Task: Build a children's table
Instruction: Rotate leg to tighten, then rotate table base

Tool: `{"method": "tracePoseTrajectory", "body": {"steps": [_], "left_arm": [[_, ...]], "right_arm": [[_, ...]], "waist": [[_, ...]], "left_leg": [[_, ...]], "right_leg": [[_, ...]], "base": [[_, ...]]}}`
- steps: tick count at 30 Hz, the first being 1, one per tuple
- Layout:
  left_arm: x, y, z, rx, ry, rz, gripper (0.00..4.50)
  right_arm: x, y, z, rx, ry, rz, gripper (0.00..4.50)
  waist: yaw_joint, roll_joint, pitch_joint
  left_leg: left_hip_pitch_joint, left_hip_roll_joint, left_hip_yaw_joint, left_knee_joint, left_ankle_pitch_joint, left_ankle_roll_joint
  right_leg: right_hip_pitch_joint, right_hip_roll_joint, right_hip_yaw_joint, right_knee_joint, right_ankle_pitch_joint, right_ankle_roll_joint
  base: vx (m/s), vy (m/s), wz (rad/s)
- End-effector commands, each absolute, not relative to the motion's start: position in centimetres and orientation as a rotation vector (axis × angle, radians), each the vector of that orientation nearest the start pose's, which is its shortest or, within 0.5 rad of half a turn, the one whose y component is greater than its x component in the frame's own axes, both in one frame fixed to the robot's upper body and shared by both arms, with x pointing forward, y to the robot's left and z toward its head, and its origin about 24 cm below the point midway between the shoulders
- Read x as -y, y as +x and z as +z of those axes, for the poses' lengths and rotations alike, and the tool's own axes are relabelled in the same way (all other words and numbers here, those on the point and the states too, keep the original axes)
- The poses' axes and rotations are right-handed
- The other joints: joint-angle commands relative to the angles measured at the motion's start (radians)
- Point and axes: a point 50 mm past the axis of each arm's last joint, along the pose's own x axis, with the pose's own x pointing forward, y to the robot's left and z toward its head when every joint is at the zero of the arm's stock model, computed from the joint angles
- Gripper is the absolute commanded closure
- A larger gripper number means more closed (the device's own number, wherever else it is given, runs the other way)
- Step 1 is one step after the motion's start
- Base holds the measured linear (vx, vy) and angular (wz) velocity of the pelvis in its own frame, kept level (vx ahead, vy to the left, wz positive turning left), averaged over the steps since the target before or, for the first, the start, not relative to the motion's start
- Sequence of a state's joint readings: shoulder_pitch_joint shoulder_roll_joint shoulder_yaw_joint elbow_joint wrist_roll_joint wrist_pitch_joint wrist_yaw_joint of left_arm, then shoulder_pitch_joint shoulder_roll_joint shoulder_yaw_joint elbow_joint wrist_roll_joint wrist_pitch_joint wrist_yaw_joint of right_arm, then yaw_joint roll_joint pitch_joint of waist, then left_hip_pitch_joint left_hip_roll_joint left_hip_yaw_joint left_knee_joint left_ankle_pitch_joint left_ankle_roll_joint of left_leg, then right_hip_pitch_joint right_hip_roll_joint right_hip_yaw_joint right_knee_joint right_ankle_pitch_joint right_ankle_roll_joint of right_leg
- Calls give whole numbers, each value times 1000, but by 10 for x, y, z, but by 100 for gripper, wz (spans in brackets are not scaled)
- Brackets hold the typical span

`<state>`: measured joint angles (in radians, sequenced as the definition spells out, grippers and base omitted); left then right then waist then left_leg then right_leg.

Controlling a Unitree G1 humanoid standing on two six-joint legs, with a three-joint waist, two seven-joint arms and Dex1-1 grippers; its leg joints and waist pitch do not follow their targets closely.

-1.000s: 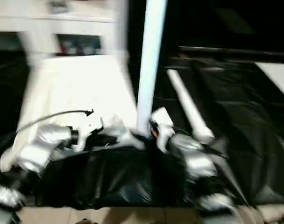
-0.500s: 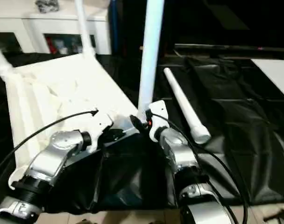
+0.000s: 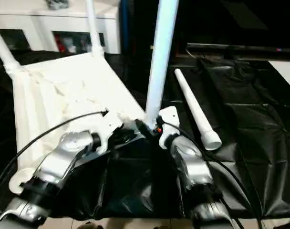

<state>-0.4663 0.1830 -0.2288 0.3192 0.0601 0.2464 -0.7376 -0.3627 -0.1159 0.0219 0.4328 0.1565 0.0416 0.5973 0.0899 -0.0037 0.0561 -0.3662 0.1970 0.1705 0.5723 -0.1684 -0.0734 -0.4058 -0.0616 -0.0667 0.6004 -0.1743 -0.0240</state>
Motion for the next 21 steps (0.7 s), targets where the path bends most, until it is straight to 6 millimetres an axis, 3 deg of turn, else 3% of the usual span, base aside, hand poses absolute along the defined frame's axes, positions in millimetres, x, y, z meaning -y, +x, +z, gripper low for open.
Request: {"method": "tracePoseTrajectory", "body": {"steps": [1, 5, 7, 8, 9, 10, 12, 14, 15, 17, 18, 20, 21], "left_arm": [[-97, 321, 67, -213, 311, -888, 345], [-113, 331, 80, -167, 291, -784, 345], [-130, 336, 89, -147, 301, -705, 345], [-130, 336, 89, -147, 301, -705, 345], [-153, 338, 97, -147, 332, -625, 345], [-164, 337, 100, -149, 354, -591, 345], [-186, 335, 103, -168, 398, -526, 345], [-206, 332, 106, -189, 439, -450, 345], [-231, 330, 110, -220, 494, -318, 345], [-243, 329, 112, -236, 514, -256, 360], [-250, 327, 112, -251, 522, -224, 380], [-260, 325, 112, -274, 539, -178, 380], [-267, 323, 111, -297, 567, -147, 383]], "right_arm": [[127, 305, 48, -92, 52, 708, 54], [143, 295, 52, -93, 25, 735, 54], [154, 291, 53, -99, -2, 732, 54], [154, 291, 53, -99, -2, 732, 54], [165, 284, 54, -119, -18, 756, 54], [168, 280, 53, -132, -32, 774, 54], [173, 272, 51, -177, -52, 824, 54], [175, 264, 49, -227, -61, 874, 54], [171, 259, 45, -268, -60, 920, 54], [168, 258, 43, -286, -56, 936, 54], [164, 259, 40, -303, -57, 937, 83], [160, 262, 36, -325, -74, 925, 90], [157, 265, 32, -343, -86, 906, 90]], "waist": [[7, -2, -67], [12, -10, -65], [14, -17, -63], [15, -16, -63], [18, -17, -62], [20, -23, -62], [22, -19, -63], [22, -24, -63], [23, -22, -61], [22, -24, -59], [24, -20, -60], [24, -20, -57], [26, -29, -56]], "left_leg": [[3, 28, -6, -60, -199, 53], [3, 29, -7, -61, -211, 51], [4, 29, -6, -60, -220, 50], [3, 28, -8, -61, -216, 49], [5, 31, -8, -62, -217, 48], [6, 32, -7, -61, -217, 52], [6, 32, -8, -61, -201, 54], [5, 32, -7, -60, -200, 57], [5, 32, -7, -61, -202, 58], [5, 31, -8, -62, -216, 56], [10, 32, -9, -61, -223, 46], [12, 34, -10, -65, -242, 34], [12, 33, -12, -66, -249, 26]], "right_leg": [[59, -74, 46, -72, -172, -169], [58, -78, 45, -77, -254, -145], [54, -77, 44, -81, -293, -133], [55, -76, 44, -79, -296, -133], [53, -76, 44, -78, -300, -128], [52, -76, 45, -79, -298, -124], [52, -74, 45, -75, -266, -128], [53, -72, 44, -72, -251, -132], [51, -73, 44, -72, -258, -133], [49, -73, 42, -75, -285, -126], [46, -76, 43, -76, -304, -129], [41, -74, 43, -79, -316, -132], [41, -75, 42, -75, -326, -133]], "base": [[0, 0, 0], [0, 0, 0], [0, 0, 0], [0, 0, 0], [0, 0, 0], [0, 0, 0], [0, 0, 0], [0, 0, 0], [0, 0, 0], [0, 0, 0], [0, 0, 0], [0, 0, 0], [0, 0, 0]]}}
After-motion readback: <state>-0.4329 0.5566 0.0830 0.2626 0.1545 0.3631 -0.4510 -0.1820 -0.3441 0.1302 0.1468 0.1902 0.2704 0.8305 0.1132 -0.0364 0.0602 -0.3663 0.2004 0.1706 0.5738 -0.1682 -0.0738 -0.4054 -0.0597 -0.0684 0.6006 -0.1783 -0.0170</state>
